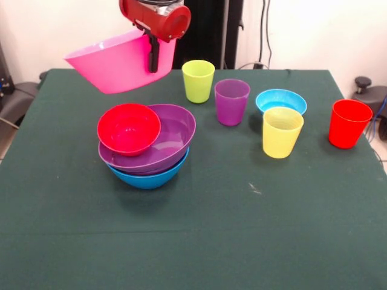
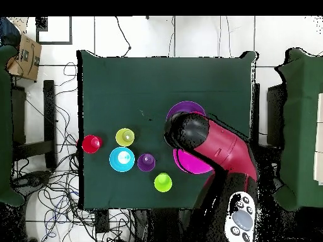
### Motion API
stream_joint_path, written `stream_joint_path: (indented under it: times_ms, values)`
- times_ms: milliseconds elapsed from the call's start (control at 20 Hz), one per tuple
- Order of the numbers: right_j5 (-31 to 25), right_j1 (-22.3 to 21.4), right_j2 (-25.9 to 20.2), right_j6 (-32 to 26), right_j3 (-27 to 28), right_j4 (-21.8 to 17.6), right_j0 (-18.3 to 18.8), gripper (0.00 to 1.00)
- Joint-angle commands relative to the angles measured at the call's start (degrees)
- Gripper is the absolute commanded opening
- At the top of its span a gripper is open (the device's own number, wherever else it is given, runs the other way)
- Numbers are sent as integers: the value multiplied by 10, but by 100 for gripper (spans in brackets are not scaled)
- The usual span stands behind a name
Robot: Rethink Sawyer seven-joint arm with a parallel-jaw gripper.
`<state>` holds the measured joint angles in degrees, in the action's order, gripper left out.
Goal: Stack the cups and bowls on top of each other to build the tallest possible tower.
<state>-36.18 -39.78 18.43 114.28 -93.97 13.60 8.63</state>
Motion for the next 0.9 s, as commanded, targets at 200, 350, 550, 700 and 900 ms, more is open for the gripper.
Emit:
stream_joint_path:
  times_ms: [200, 350, 550, 700, 900]
  values:
    - [-21, 16, -43, 23, 23, -34, 7, 0]
    - [0, 25, -56, 23, 23, -28, 12, 0]
    - [1, 24, -60, 22, 24, -26, 14, 0]
    - [-1, 25, -61, 24, 26, -27, 12, 0]
    - [-1, 30, -63, 33, 33, -23, 5, 0]
